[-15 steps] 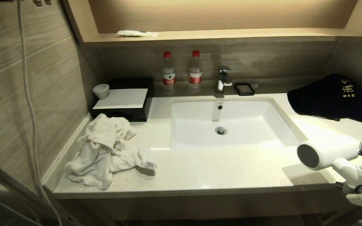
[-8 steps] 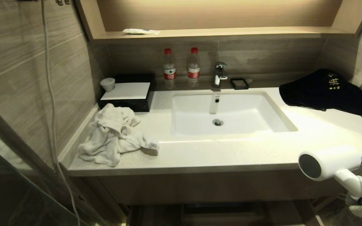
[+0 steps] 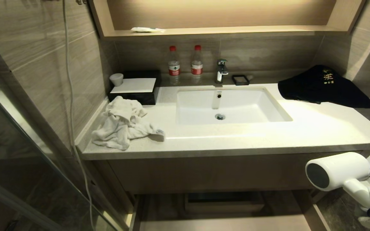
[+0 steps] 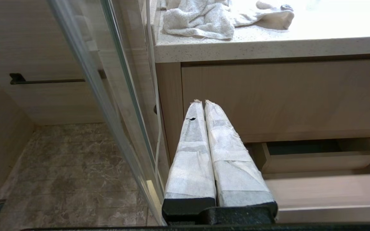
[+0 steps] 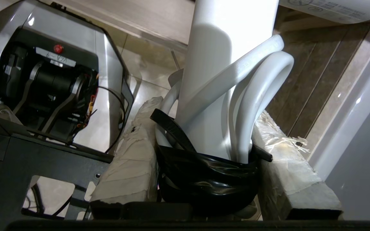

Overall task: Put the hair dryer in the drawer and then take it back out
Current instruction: Put it into the drawer

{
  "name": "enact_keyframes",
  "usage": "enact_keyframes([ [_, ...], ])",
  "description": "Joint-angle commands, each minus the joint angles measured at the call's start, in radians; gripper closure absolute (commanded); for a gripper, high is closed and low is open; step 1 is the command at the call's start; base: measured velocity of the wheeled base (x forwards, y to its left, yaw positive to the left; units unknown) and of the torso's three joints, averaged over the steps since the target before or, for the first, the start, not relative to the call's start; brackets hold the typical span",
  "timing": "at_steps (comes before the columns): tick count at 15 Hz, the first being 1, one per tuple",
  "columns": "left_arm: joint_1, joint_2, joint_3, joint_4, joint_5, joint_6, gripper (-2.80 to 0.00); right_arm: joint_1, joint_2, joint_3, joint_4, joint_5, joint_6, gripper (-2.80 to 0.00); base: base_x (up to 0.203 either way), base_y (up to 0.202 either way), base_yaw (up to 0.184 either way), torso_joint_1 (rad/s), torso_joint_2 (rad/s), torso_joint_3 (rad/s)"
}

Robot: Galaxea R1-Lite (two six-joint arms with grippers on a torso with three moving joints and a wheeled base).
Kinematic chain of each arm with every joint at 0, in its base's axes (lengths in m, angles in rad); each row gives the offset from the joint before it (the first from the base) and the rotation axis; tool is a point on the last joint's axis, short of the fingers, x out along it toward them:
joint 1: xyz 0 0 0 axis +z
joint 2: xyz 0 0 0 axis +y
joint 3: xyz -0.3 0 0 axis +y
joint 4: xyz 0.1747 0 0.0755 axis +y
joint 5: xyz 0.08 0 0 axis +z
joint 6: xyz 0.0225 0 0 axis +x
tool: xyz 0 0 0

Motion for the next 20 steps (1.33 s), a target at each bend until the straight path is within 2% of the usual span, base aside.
enact_keyframes([
  [1, 0.0, 0.002, 0.001, 0.0, 0.0, 0.0, 0.0, 0.0, -0.005, 0.016, -0.015, -0.003, -0.004, 0.0, 0.0, 0.0, 0.0, -0.153, 0.06, -0.061],
  [4, 0.0, 0.0, 0.002, 0.0, 0.0, 0.0, 0.0, 0.0, -0.024, 0.074, -0.072, -0.005, -0.003, 0.0, 0.0, 0.0, 0.0, -0.191, 0.32, 0.121],
  [12, 0.0, 0.001, 0.002, 0.0, 0.0, 0.0, 0.0, 0.0, -0.012, 0.126, -0.081, -0.003, 0.0, 0.0, 0.0, 0.0, 0.0, -0.224, 0.45, 0.227],
  [20, 0.0, 0.002, 0.002, 0.0, 0.0, 0.0, 0.0, 0.0, 0.057, 0.172, -0.212, -0.003, 0.001, 0.0, 0.0, 0.0, 0.0, -0.262, 0.53, 0.267],
])
